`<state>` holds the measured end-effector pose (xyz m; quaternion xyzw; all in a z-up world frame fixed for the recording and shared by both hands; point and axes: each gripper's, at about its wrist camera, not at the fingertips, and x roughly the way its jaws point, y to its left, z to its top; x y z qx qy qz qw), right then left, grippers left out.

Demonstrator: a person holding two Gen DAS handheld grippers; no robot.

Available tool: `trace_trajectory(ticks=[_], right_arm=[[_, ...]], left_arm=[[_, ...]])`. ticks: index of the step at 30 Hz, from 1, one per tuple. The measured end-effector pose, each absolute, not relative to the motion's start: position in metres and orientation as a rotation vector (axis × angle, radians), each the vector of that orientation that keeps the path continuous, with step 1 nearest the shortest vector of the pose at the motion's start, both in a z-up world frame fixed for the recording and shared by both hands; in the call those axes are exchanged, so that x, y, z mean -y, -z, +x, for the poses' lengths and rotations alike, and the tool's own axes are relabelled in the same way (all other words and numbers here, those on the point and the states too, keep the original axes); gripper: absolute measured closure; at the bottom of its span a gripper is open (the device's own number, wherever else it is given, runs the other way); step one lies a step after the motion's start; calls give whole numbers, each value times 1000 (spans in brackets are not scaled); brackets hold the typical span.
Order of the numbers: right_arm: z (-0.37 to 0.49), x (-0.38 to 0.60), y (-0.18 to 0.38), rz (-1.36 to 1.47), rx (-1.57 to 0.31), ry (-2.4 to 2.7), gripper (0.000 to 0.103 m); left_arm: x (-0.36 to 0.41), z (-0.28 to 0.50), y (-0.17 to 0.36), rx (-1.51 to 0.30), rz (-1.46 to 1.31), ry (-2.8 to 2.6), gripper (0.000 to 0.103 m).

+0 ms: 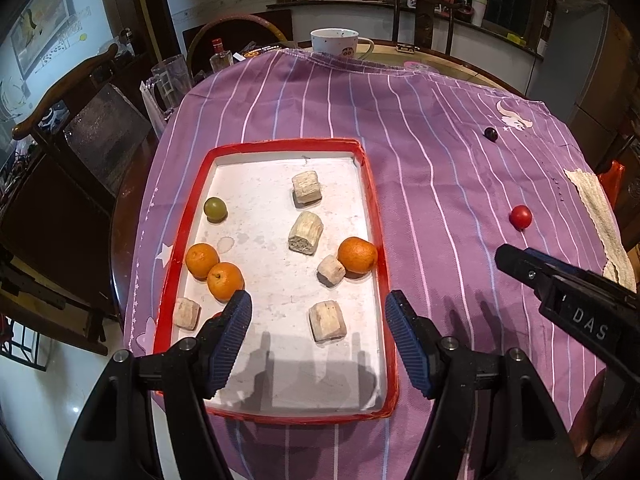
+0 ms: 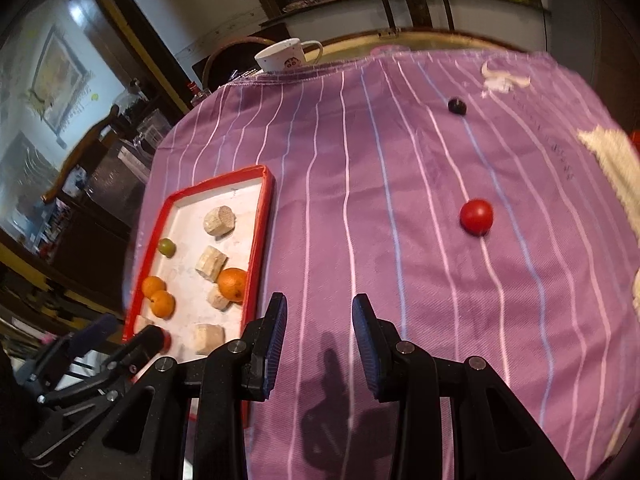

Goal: Organize fruits
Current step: 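Move both tools toward the last red tomato and dark berry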

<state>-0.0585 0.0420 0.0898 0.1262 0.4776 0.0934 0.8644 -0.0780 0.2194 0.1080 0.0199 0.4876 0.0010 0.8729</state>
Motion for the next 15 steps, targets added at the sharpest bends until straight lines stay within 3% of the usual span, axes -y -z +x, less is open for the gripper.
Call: trace_trajectory(ticks=[15], right_arm=[[-60, -55, -88, 29, -968, -68, 65]], left_arm=[[-214, -71, -98, -1043, 49, 12, 34]])
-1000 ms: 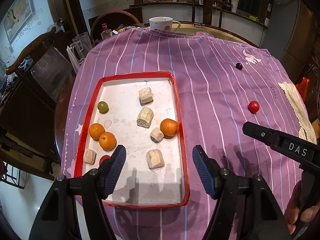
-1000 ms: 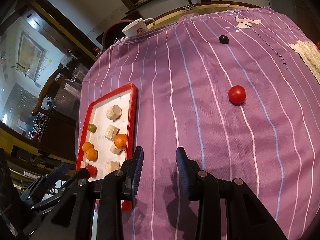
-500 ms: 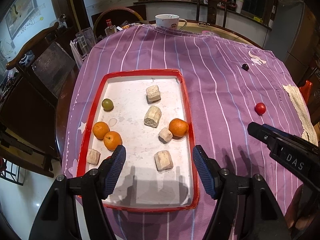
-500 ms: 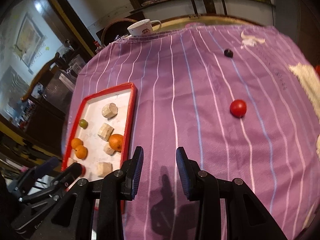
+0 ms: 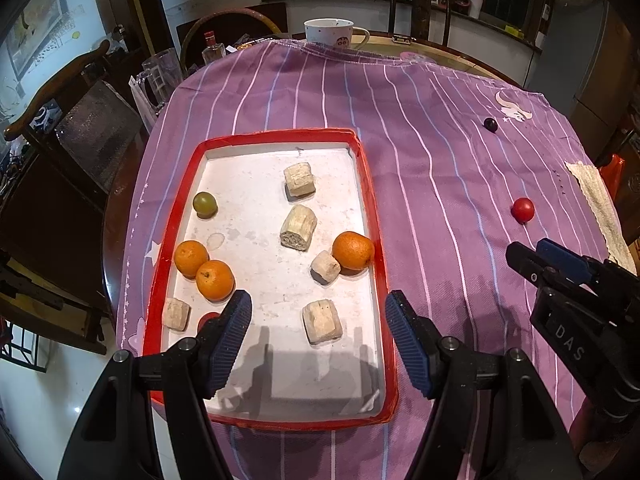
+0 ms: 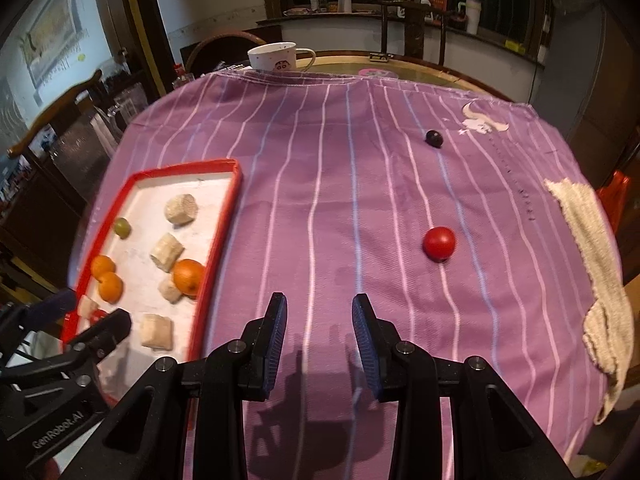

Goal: Organize fruits
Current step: 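Move both tools toward the last red tomato and dark berry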

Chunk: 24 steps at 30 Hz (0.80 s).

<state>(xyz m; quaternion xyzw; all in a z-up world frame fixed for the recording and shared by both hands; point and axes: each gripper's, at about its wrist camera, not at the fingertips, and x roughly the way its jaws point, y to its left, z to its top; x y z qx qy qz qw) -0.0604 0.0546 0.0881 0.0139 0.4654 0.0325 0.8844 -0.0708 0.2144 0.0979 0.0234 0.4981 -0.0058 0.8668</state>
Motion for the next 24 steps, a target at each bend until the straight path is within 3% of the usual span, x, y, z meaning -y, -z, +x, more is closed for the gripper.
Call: trace_trajectory(ticks=[24], right_arm=[[-59, -44, -64, -17, -1026, 0, 65]], left_arm=[[-209, -65, -78, -1078, 14, 18, 34]])
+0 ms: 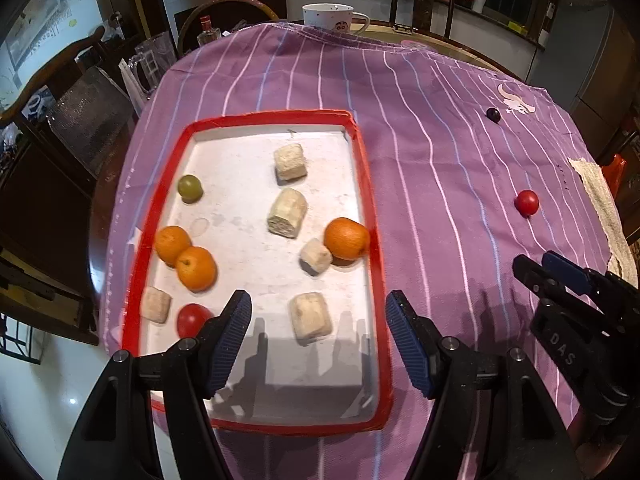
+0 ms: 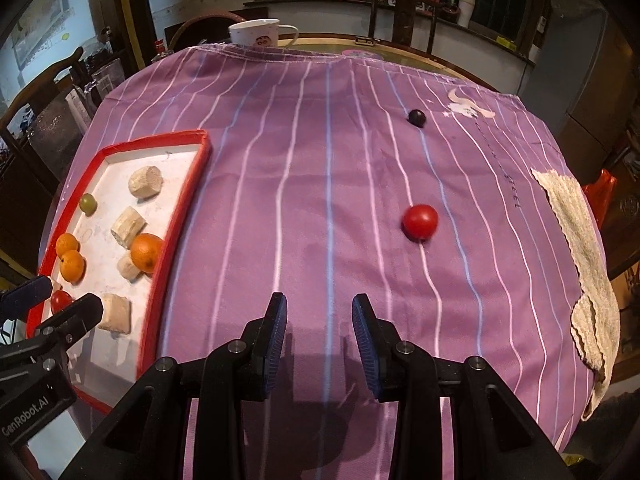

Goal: Organize fruits
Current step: 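Move both tools toward the last red tomato and dark berry, then grasp the red tomato with the left tool while the right tool grasps the dark berry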

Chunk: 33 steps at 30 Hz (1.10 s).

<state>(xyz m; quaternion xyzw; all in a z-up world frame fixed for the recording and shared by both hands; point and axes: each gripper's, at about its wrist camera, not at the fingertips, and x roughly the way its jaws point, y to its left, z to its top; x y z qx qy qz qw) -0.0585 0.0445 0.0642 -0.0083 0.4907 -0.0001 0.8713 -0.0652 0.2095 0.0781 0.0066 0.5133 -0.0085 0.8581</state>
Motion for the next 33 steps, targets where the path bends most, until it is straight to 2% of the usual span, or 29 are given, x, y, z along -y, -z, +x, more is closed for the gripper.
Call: trace_trajectory(ticks=[9, 16, 23, 33], right_arm=[[-40, 69, -57, 211, -1019, 66, 65], [25, 155, -53, 339, -1036, -88, 65], [125, 168, -55, 326, -1037, -256, 65], [214, 148, -31, 258, -1079, -340, 65]], left_arm=[[-176, -66, -72, -1080, -16, 20, 34], [-116, -44, -63, -1104, -86, 69, 34], [-46, 0, -51, -1067, -148, 190, 34], [-7, 35, -36, -1070, -166, 221, 34]])
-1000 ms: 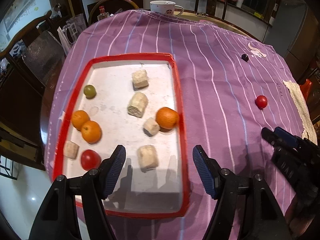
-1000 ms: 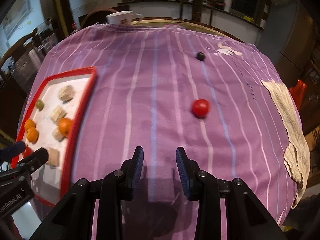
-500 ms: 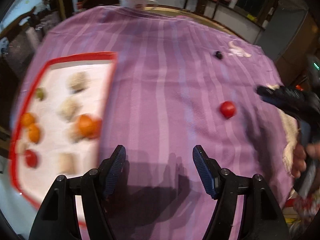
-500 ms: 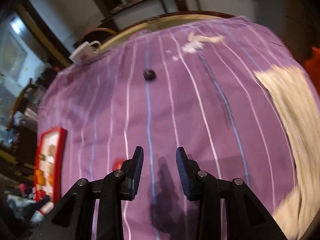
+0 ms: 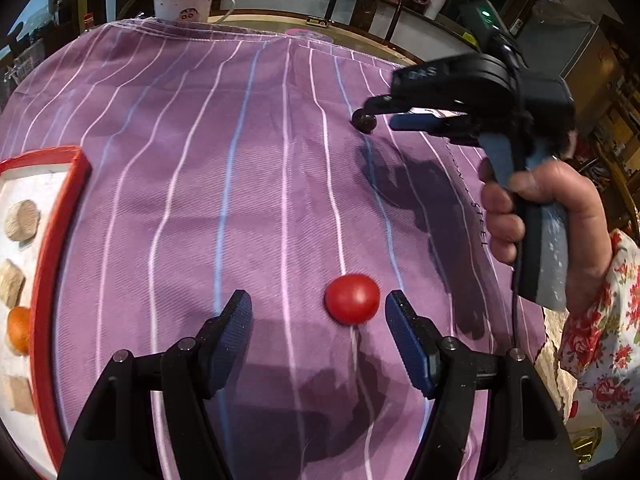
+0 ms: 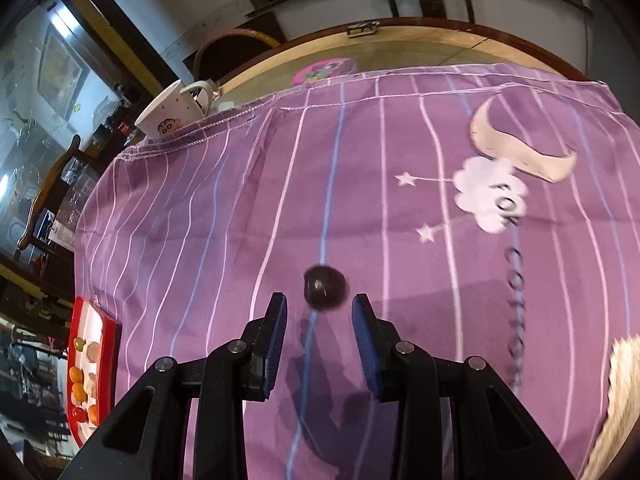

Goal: Organize fruits
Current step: 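Grasp the red tomato with the left tool while the right tool grasps the dark berry, then carry the tomato and dark berry into the tray and open both tools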

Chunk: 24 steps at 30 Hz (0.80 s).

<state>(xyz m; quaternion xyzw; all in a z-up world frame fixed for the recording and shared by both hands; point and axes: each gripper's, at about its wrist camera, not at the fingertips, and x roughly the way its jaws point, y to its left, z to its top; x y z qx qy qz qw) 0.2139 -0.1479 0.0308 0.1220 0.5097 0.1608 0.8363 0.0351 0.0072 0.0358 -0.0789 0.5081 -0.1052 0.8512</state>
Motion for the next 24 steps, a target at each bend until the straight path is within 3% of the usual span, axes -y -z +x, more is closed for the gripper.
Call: trace_trajectory(ticks=[8, 10, 13, 17, 24], right_arm=[[229, 136, -12, 236, -1090, -341, 68], [228, 135, -12, 228, -1083, -325, 74], [225, 139, -11, 247, -1078, -313, 77], [218, 144, -14, 260, -1076, -301, 78], [185, 149, -27, 318, -1075, -325, 78]], left_arm=[[16, 47, -27, -1066, -70, 231, 39], [20, 48, -24, -1073, -44, 229, 56], [30, 48, -22, -1074, -20, 253, 72], [36, 44, -23, -1062, 21, 255, 72], [-12, 38, -43, -1055, -138, 248, 72]])
